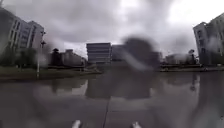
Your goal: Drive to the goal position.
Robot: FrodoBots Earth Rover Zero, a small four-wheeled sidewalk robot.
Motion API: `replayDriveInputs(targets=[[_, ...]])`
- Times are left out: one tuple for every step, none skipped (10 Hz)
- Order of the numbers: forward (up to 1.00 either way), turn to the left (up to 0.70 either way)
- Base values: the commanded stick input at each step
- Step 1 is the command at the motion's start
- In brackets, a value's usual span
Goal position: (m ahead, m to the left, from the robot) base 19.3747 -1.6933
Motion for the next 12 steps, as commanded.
replayDriveInputs(targets=[[0.70, 0.00], [0.70, 0.00], [0.70, 0.00], [0.70, 0.00], [0.70, 0.00], [0.70, 0.00], [0.70, 0.00], [0.70, 0.00], [0.70, 0.00], [0.70, 0.00], [0.70, 0.00], [0.70, 0.00]])
